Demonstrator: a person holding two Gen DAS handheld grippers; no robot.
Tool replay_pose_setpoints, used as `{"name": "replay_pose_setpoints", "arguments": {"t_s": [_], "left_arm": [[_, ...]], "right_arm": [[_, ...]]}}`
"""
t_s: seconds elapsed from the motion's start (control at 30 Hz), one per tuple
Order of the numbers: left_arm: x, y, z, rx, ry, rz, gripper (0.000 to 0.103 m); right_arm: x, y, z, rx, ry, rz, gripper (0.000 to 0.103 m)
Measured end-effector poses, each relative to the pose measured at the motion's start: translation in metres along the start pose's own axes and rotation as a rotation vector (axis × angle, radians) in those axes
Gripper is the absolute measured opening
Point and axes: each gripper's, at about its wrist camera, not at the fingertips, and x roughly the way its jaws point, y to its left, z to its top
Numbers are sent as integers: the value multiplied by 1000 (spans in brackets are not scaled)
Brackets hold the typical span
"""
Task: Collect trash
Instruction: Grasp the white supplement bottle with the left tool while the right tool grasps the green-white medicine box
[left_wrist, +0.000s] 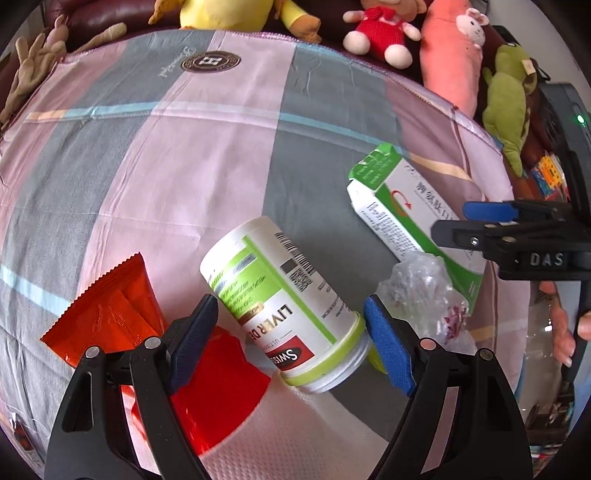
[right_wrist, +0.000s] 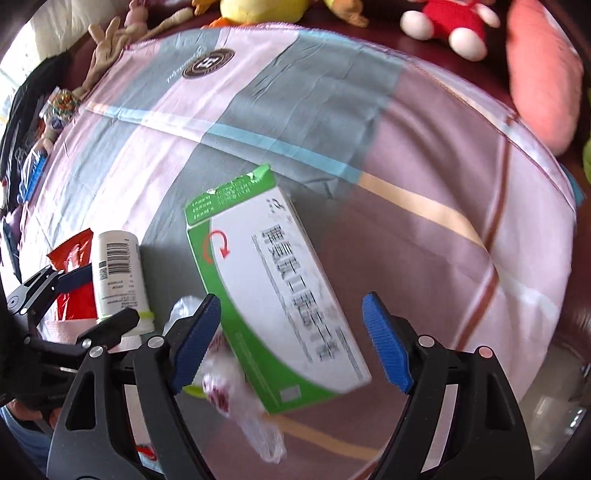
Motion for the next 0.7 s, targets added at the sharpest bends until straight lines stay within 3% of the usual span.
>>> {"name": "replay_pose_setpoints", "arguments": {"t_s": [0.23,0.33,0.4,0.5,0.63,0.7], "left_arm": [[9,4,4,7,19,-30,81],[11,-4,3,49,16,-52,65],[12,-11,-1,89,7,-52,63],[11,-22,-9,152,10,-60,61],[10,-36,-22,245,48,-131,61],[8,-41,-27,276,40,-118,61]], "right_arm": [[20,7,7,17,22,52,84],[21,9,4,18,25,55,84],[21,11,0,-6,13,25,84],[21,5,-12,-1,15,-13,77],[13,-18,-37,59,13,-40,76],[8,-28,-54,86,29,-35,76]]}}
